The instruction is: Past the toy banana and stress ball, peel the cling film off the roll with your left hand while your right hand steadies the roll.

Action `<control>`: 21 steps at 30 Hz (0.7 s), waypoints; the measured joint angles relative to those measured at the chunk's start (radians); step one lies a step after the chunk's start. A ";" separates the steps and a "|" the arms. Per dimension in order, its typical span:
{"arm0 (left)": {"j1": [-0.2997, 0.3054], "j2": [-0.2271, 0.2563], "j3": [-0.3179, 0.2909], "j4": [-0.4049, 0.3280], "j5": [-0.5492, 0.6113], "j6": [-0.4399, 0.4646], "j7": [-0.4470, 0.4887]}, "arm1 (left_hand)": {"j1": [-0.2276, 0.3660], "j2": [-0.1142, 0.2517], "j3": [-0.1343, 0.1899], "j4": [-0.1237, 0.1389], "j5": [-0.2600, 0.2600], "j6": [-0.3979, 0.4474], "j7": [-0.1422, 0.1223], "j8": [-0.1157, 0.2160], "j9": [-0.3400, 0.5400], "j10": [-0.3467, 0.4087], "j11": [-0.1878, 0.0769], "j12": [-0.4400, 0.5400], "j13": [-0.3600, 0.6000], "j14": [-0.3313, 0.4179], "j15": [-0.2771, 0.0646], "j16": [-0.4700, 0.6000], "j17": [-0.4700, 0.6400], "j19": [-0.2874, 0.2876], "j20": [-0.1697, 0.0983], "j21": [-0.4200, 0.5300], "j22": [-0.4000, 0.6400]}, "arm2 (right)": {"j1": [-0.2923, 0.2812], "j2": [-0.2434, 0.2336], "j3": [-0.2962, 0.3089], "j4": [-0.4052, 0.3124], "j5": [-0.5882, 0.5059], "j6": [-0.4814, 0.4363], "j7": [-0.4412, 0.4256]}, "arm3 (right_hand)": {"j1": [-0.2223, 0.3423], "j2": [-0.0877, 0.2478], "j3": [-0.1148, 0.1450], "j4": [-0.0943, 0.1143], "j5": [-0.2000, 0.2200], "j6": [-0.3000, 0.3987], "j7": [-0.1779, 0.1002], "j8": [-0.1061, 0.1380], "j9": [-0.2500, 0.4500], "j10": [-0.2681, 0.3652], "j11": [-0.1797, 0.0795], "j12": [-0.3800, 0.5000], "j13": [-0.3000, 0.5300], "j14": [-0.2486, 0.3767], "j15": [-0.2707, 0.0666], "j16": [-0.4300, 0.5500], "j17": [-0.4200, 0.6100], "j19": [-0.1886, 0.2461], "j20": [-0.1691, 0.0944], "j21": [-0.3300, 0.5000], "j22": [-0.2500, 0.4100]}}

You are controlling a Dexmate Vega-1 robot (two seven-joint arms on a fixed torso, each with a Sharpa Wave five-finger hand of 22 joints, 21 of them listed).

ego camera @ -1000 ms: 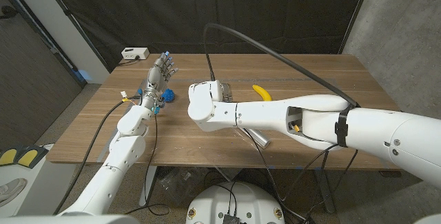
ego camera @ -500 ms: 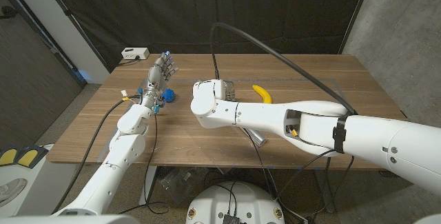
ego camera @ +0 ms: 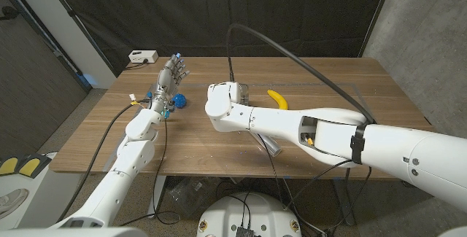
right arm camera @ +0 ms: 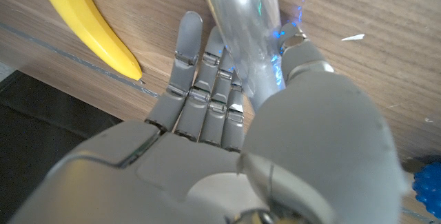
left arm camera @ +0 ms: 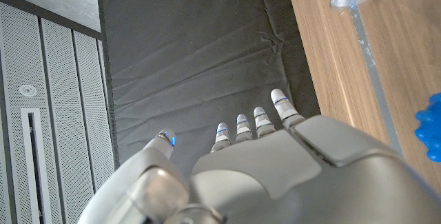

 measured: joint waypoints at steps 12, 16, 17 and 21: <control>-0.012 0.000 0.013 0.008 0.003 0.005 0.006 | -0.009 0.009 0.000 0.000 0.000 0.000 0.000 0.000 0.000 0.000 0.000 0.000 0.000 0.000 0.000 0.000 0.000 0.000 0.000 0.000 0.000 | -0.167 -0.066 0.179 -0.125 -0.033 0.043 -0.266 | 0.024 -0.024 -0.007 -0.007 0.003 0.060 0.045 0.004 -0.001 0.059 0.040 0.022 0.041 0.057 0.039 0.057 0.139 0.032 -0.007 0.027 -0.061; -0.015 0.000 0.018 0.010 0.003 0.006 0.008 | -0.009 0.009 0.000 0.000 0.000 0.000 0.000 -0.008 0.000 -0.002 0.002 0.000 0.000 0.000 0.000 0.000 0.000 0.000 0.000 0.000 0.000 | -0.230 -0.076 0.253 -0.167 -0.041 0.063 -0.389 | 0.025 -0.025 -0.008 -0.008 0.010 0.060 0.045 0.004 0.000 0.064 0.045 0.022 0.043 0.064 0.044 0.061 0.147 0.032 -0.007 0.027 -0.068; -0.016 0.000 0.018 0.010 0.003 0.007 0.008 | -0.004 0.004 0.000 0.000 0.000 0.000 0.000 -0.008 0.000 -0.004 0.004 0.000 0.000 0.000 0.000 0.000 0.000 0.000 0.000 0.000 0.000 | -0.235 -0.077 0.259 -0.170 -0.041 0.065 -0.400 | 0.025 -0.025 -0.008 -0.008 0.010 0.060 0.045 0.004 0.001 0.064 0.046 0.022 0.043 0.064 0.044 0.061 0.147 0.032 -0.007 0.027 -0.071; -0.020 0.000 0.023 0.012 0.004 0.007 0.010 | -0.004 0.004 -0.003 -0.003 0.000 0.000 0.000 -0.008 0.000 -0.004 0.004 -0.008 0.000 0.000 0.000 0.000 0.000 0.000 0.000 0.000 0.000 | -0.293 -0.083 0.328 -0.208 -0.042 0.082 -0.511 | 0.030 -0.030 -0.008 -0.008 0.010 0.061 0.044 0.004 0.006 0.070 0.045 0.021 0.046 0.068 0.044 0.061 0.148 0.039 -0.007 0.035 -0.077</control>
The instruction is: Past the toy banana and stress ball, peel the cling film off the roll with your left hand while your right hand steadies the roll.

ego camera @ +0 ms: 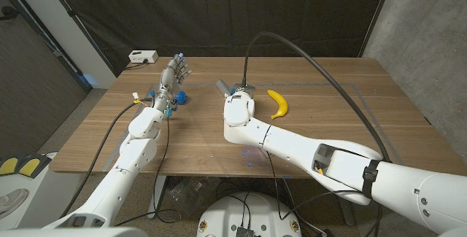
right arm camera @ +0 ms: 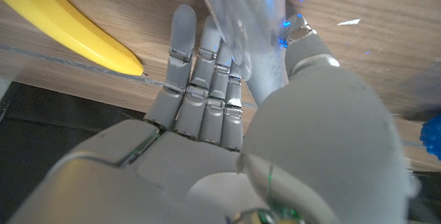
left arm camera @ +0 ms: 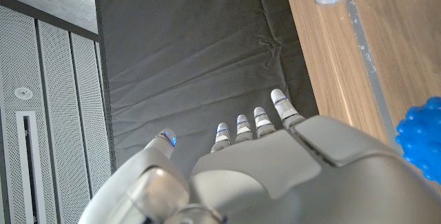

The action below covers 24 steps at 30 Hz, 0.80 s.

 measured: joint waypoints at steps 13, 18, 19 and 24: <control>-0.009 -0.004 0.014 0.001 0.007 0.004 0.008 | 0.000 0.000 -0.001 -0.001 0.000 0.000 0.000 0.000 0.000 0.000 0.000 0.000 0.000 0.000 0.000 0.000 0.000 0.000 0.000 -0.008 0.000 | -0.126 -0.001 0.172 -0.094 -0.001 0.065 -0.276 | 0.012 -0.012 0.000 0.000 0.015 0.009 0.002 0.004 0.014 0.006 0.001 0.004 0.000 0.011 0.006 0.008 0.024 0.004 0.000 0.008 -0.027; -0.012 -0.005 0.019 0.001 0.010 0.007 0.012 | 0.000 0.000 -0.001 -0.001 0.000 0.000 0.000 0.000 0.000 0.000 0.000 0.000 0.000 0.000 0.000 0.000 0.000 0.000 0.000 -0.008 0.000 | -0.155 -0.001 0.212 -0.118 0.001 0.093 -0.341 | 0.014 -0.014 0.000 0.000 0.015 0.009 0.001 0.004 0.017 0.007 0.000 0.005 0.000 0.012 0.005 0.009 0.029 0.009 0.002 0.015 -0.036; -0.012 -0.005 0.020 0.001 0.011 0.009 0.014 | 0.000 0.000 -0.001 -0.001 0.000 0.000 0.000 0.000 0.000 0.000 0.000 0.000 0.001 0.000 0.000 0.000 0.000 0.000 0.000 -0.008 0.000 | -0.163 -0.001 0.223 -0.124 0.004 0.101 -0.355 | 0.016 -0.016 0.000 0.000 0.015 0.009 0.001 0.004 0.017 0.008 0.001 0.005 0.000 0.012 0.005 0.009 0.029 0.009 0.002 0.015 -0.037; -0.014 -0.005 0.023 -0.004 0.014 0.012 0.017 | 0.000 0.000 -0.001 -0.001 0.000 0.000 0.000 0.000 0.000 0.000 0.000 0.000 0.003 0.000 0.000 0.000 0.000 0.000 0.000 -0.008 0.000 | -0.194 -0.002 0.270 -0.153 0.026 0.140 -0.404 | 0.021 -0.021 0.000 0.000 0.022 0.018 0.003 0.004 0.017 0.013 0.002 0.005 0.000 0.016 0.008 0.015 0.035 0.014 0.000 0.015 -0.044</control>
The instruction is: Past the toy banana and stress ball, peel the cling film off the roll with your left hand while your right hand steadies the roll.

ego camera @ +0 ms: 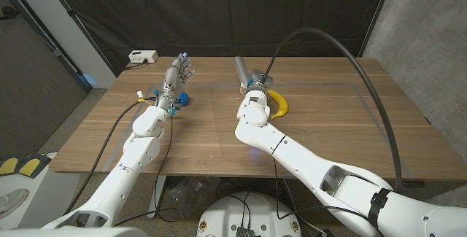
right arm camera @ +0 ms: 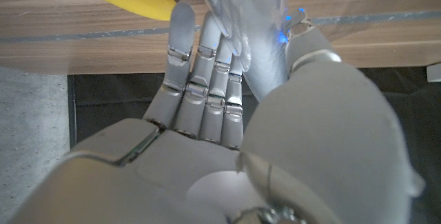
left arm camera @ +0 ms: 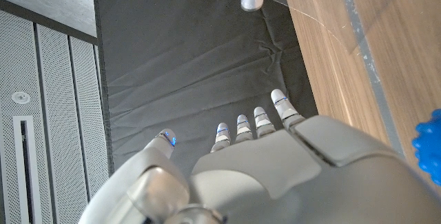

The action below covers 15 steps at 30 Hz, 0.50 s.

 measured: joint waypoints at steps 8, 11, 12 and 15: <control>-0.009 0.000 0.010 -0.001 0.004 0.003 -0.001 | 0.012 -0.012 -0.002 -0.009 0.000 -0.009 -0.002 -0.008 0.000 0.000 0.000 0.000 -0.002 0.000 0.000 0.000 -0.002 0.000 0.000 0.000 -0.002 | -0.052 0.000 0.090 -0.051 0.067 0.095 -0.072 | 0.000 0.000 0.000 0.000 0.000 0.000 0.000 0.000 0.000 0.000 0.000 0.000 0.001 0.000 0.000 0.001 0.000 0.000 0.000 0.006 -0.007; -0.015 0.000 0.016 0.006 0.010 0.003 -0.007 | 0.021 -0.021 -0.003 -0.019 0.000 -0.015 -0.007 -0.014 0.000 -0.003 -0.003 0.000 -0.003 0.000 0.000 0.000 -0.002 0.000 0.000 0.000 -0.002 | -0.071 0.000 0.123 -0.070 0.094 0.137 -0.095 | 0.004 -0.004 0.000 0.000 0.000 0.000 0.000 0.000 0.000 0.000 0.000 0.000 0.001 0.000 0.000 0.001 0.000 0.000 0.000 0.010 -0.009; -0.018 0.001 0.019 0.009 0.013 0.001 -0.010 | 0.023 -0.023 -0.001 -0.022 0.000 -0.015 -0.007 -0.014 0.000 -0.004 -0.004 0.000 -0.003 0.000 0.000 0.000 -0.002 0.000 0.000 -0.002 -0.002 | -0.079 0.000 0.139 -0.078 0.101 0.149 -0.101 | 0.004 -0.004 0.000 0.000 0.000 0.000 0.000 0.000 0.000 0.000 0.000 0.000 0.001 0.000 0.000 0.001 0.000 0.000 0.000 0.011 -0.010; -0.025 0.003 0.026 0.016 0.022 -0.004 -0.015 | 0.037 -0.037 -0.001 -0.038 0.000 -0.023 -0.012 -0.017 0.000 -0.006 -0.006 -0.002 -0.003 0.000 0.000 -0.004 -0.006 0.000 0.000 -0.006 -0.002 | -0.096 -0.003 0.168 -0.090 0.126 0.186 -0.118 | 0.004 -0.004 0.000 0.000 0.000 0.000 0.000 -0.001 0.003 0.000 0.000 0.000 0.001 0.000 0.000 0.001 0.000 0.002 0.002 0.012 -0.012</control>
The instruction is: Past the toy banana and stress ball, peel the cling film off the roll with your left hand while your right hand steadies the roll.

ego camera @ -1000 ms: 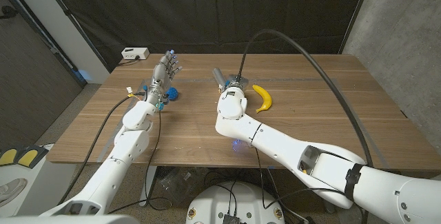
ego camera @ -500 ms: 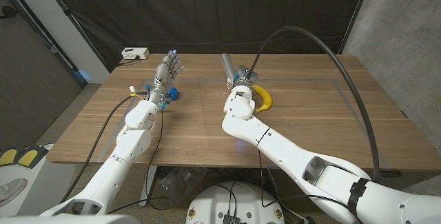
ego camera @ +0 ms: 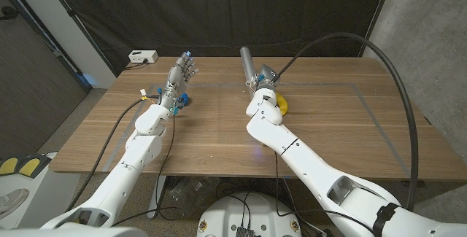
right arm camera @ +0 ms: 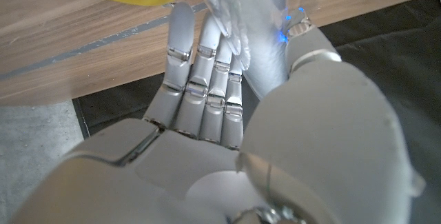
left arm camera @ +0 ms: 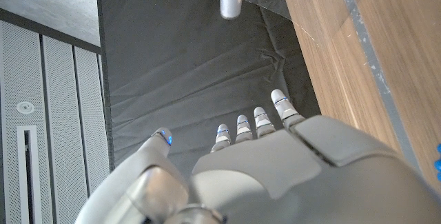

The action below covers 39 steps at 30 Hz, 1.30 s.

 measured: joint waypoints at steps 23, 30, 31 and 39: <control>-0.049 0.012 0.045 0.026 0.094 -0.023 0.021 | 0.113 -0.052 0.010 -0.097 0.000 -0.059 -0.006 -0.012 0.000 -0.017 -0.017 -0.005 0.003 0.004 -0.011 -0.004 0.000 -0.013 -0.002 -0.011 0.003 | -0.086 -0.078 0.094 -0.066 0.057 0.300 -0.203 | 0.005 -0.005 0.000 0.000 0.008 -0.001 -0.007 -0.006 0.021 0.000 0.000 -0.005 0.028 0.002 0.002 -0.006 0.009 0.000 -0.001 0.014 -0.009; -0.066 0.015 0.053 0.033 0.150 -0.039 0.055 | 0.153 -0.076 0.010 -0.124 0.000 -0.066 -0.002 -0.019 0.002 -0.025 -0.025 -0.013 0.003 0.000 -0.015 -0.004 0.000 -0.018 -0.007 -0.022 0.004 | -0.106 -0.118 0.091 -0.090 0.041 0.351 -0.274 | 0.008 -0.008 0.000 0.000 0.007 -0.001 -0.007 -0.006 0.023 0.000 0.000 -0.009 0.046 0.002 0.002 -0.011 0.009 0.000 -0.001 0.024 -0.014; -0.068 0.015 0.054 0.034 0.157 -0.040 0.060 | 0.153 -0.076 0.008 -0.130 0.000 -0.070 0.002 -0.019 0.002 -0.025 -0.025 -0.013 0.003 0.001 -0.015 -0.004 0.000 -0.018 -0.007 -0.025 0.007 | -0.109 -0.122 0.091 -0.092 0.040 0.359 -0.283 | 0.008 -0.008 0.000 0.000 0.007 -0.001 -0.007 -0.006 0.023 0.000 0.000 -0.009 0.046 0.002 0.002 -0.011 0.009 0.000 0.000 0.024 -0.014; -0.076 0.002 0.059 0.034 0.239 -0.063 0.138 | 0.208 -0.108 0.006 -0.170 0.000 -0.067 0.036 -0.019 0.004 -0.024 -0.024 -0.006 0.008 0.021 -0.030 0.001 0.002 -0.012 -0.020 -0.026 0.007 | -0.127 -0.162 0.091 -0.119 0.034 0.426 -0.353 | 0.009 -0.009 0.000 0.000 0.007 -0.001 -0.007 -0.009 0.025 0.000 0.000 -0.013 0.055 0.002 0.002 -0.011 0.009 -0.001 0.000 0.028 -0.018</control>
